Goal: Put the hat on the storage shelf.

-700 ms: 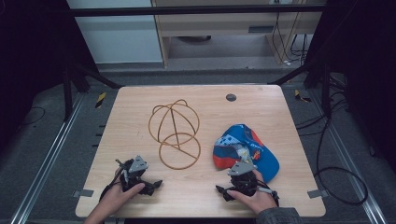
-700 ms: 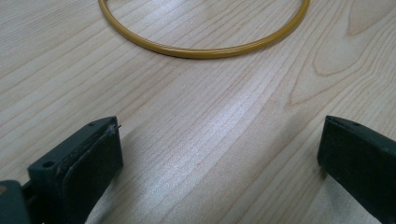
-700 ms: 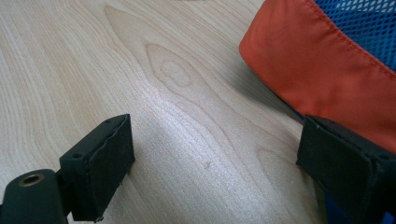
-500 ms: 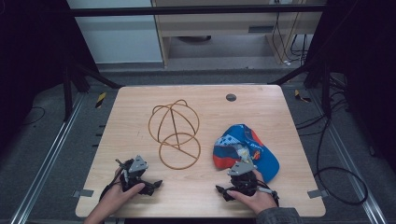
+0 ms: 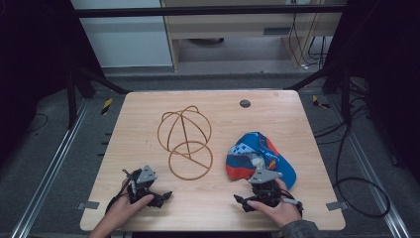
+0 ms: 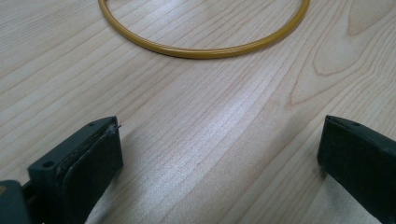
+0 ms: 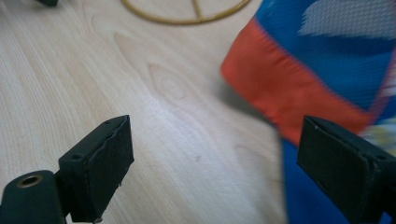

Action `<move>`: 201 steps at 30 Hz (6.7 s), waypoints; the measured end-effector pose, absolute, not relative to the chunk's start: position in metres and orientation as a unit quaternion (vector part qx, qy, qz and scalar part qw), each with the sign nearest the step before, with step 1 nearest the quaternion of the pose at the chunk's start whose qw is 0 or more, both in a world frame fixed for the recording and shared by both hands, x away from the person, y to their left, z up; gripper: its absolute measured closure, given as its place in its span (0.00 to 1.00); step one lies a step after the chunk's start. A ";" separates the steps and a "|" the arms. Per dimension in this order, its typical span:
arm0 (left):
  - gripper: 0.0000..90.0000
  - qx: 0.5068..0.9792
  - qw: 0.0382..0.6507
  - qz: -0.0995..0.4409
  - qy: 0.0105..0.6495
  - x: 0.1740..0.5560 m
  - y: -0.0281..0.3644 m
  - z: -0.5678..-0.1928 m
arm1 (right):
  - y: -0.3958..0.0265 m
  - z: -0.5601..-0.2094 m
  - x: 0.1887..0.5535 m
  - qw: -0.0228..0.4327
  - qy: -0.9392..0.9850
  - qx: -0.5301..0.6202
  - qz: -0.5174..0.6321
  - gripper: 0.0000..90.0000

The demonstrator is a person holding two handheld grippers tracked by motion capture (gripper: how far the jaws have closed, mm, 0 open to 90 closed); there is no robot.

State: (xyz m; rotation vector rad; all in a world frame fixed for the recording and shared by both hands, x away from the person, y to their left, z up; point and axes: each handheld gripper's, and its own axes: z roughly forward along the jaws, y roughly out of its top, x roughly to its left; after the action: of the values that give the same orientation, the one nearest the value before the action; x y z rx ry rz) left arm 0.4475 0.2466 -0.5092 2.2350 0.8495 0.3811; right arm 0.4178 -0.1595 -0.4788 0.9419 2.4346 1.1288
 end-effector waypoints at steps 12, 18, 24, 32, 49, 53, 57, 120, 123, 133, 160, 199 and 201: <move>0.00 0.864 0.352 0.147 0.328 0.448 0.247 -0.509 | -0.202 -0.433 0.441 0.179 0.851 0.349 0.350 0.14; 0.00 0.864 0.352 0.147 0.328 0.448 0.247 -0.509 | -0.214 -0.428 0.460 0.165 0.861 0.364 0.314 0.14; 0.00 0.864 0.353 0.147 0.328 0.448 0.247 -0.509 | -0.217 -0.421 0.476 0.147 0.872 0.367 0.288 0.14; 0.00 0.864 0.353 0.147 0.328 0.448 0.247 -0.509 | -0.214 -0.417 0.488 0.131 0.884 0.362 0.265 0.18; 0.00 0.864 0.352 0.147 0.328 0.447 0.247 -0.509 | -0.201 -0.427 0.514 0.099 0.886 0.372 0.258 0.52; 0.00 0.864 0.353 0.147 0.328 0.448 0.247 -0.509 | -0.198 -0.428 0.517 0.092 0.888 0.373 0.254 0.68; 0.00 0.864 0.353 0.147 0.328 0.448 0.247 -0.509 | -0.198 -0.428 0.520 0.079 0.888 0.374 0.253 0.90; 0.00 0.862 0.355 0.147 0.331 0.447 0.246 -0.509 | -0.166 -0.204 0.499 0.205 0.847 0.275 0.406 1.00; 0.00 0.862 0.355 0.147 0.331 0.447 0.246 -0.509 | -0.155 -0.200 0.502 0.205 0.847 0.268 0.411 1.00; 0.00 0.862 0.354 0.147 0.330 0.447 0.246 -0.509 | -0.116 -0.193 0.517 0.201 0.850 0.243 0.423 1.00; 0.00 0.862 0.355 0.146 0.331 0.447 0.246 -0.509 | -0.047 -0.201 0.546 0.173 0.873 0.203 0.407 1.00; 0.00 0.862 0.355 0.147 0.330 0.447 0.246 -0.509 | 0.011 -0.234 0.565 0.130 0.903 0.175 0.371 0.99; 0.00 0.862 0.355 0.147 0.330 0.447 0.246 -0.509 | 0.012 -0.236 0.565 0.128 0.903 0.175 0.370 0.99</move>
State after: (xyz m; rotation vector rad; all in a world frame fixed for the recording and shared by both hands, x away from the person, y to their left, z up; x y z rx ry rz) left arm 0.4470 0.2464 -0.5093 2.2274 0.8523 0.3803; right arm 0.5651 0.0116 -0.2357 0.5080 2.6281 1.0763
